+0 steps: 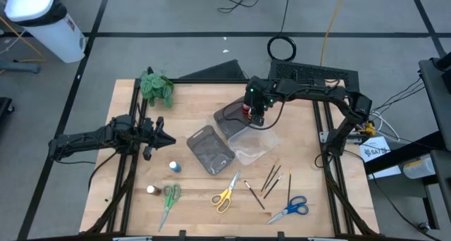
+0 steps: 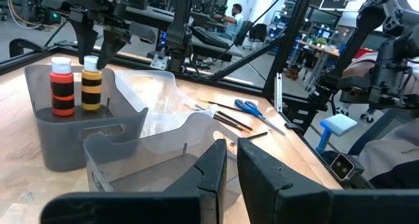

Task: Pick & Place Paint Supplies
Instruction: Put the yellow paint bottle into the top black bin

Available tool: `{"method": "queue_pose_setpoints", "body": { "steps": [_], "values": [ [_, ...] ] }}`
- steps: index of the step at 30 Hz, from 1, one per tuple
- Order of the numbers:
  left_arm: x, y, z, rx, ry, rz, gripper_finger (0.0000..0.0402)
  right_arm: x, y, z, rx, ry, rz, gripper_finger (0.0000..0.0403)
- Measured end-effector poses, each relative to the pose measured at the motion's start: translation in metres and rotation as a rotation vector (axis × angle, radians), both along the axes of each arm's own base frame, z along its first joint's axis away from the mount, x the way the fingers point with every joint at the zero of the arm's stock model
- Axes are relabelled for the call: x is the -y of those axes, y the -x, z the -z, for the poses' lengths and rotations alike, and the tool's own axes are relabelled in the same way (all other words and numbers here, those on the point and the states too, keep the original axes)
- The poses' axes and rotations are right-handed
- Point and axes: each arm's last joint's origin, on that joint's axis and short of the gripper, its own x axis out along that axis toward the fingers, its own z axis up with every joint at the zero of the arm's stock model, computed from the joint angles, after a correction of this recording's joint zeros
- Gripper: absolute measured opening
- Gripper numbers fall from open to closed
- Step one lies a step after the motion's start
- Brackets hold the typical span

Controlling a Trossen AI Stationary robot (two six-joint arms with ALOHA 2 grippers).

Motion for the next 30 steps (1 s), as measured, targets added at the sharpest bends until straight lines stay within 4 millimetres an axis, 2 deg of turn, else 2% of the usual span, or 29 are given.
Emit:
{"method": "queue_pose_setpoints", "body": {
  "steps": [5,12,30],
  "values": [
    [0.0,0.0,-0.0001,0.0,0.0,0.0,0.0047,-0.0004,0.0009,0.0005,-0.01,-0.006,0.002,0.0125],
    [0.0,0.0,0.0,0.0,0.0,0.0,0.0047,-0.0005,0.0011,0.0006,-0.012,-0.007,0.002,0.0115],
    [0.0,0.0,0.0,0.0,0.0,0.0,0.0047,-0.0004,0.001,0.0006,-0.011,-0.005,0.003,0.0138]
  ]
}}
